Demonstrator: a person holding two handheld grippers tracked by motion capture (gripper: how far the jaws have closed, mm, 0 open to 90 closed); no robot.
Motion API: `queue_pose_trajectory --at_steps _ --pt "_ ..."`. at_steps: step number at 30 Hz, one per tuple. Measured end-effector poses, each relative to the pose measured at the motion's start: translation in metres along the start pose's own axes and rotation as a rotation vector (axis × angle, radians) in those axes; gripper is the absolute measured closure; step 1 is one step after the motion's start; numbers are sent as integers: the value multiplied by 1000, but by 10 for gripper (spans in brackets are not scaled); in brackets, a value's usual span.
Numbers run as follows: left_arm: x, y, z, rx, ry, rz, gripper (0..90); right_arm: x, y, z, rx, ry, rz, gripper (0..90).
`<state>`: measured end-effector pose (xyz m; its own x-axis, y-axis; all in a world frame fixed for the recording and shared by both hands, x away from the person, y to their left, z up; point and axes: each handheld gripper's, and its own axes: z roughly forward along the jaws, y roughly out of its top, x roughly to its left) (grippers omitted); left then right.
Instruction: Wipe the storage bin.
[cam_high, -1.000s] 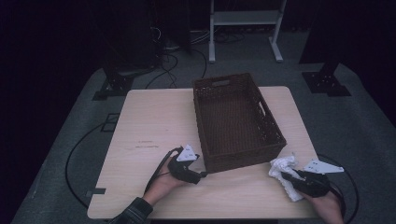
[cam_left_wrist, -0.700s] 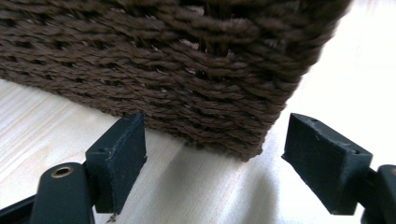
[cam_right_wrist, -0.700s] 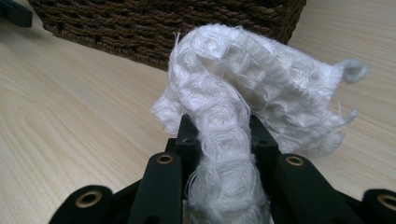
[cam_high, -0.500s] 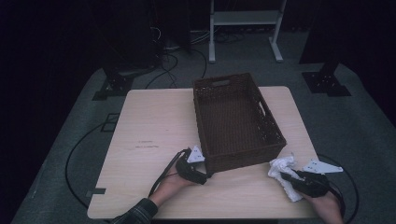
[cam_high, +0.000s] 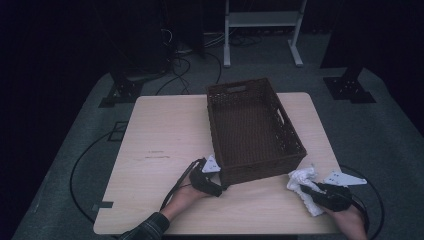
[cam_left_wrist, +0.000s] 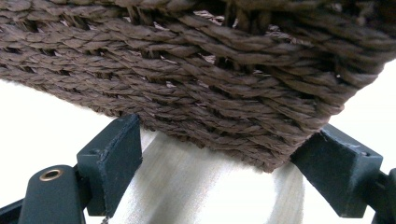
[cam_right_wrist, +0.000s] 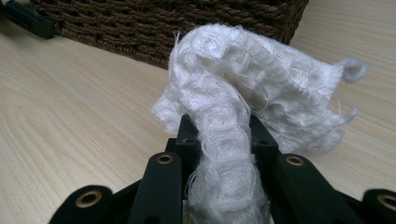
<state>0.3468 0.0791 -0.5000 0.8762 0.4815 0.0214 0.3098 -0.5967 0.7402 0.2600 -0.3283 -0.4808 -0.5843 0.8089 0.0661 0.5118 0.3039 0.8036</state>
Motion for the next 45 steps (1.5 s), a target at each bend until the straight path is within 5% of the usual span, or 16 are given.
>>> queue_pose_trajectory --at_steps 13,30,45 --pt "1 0 0 1 -6 -5 169 0 9 -11 -50 -14 -4 711" --pt "1 0 0 1 -6 -5 169 -2 49 -23 -174 -11 -47 711" --pt "0 0 0 0 -4 -7 170 -11 52 -2 -151 1 -44 710"
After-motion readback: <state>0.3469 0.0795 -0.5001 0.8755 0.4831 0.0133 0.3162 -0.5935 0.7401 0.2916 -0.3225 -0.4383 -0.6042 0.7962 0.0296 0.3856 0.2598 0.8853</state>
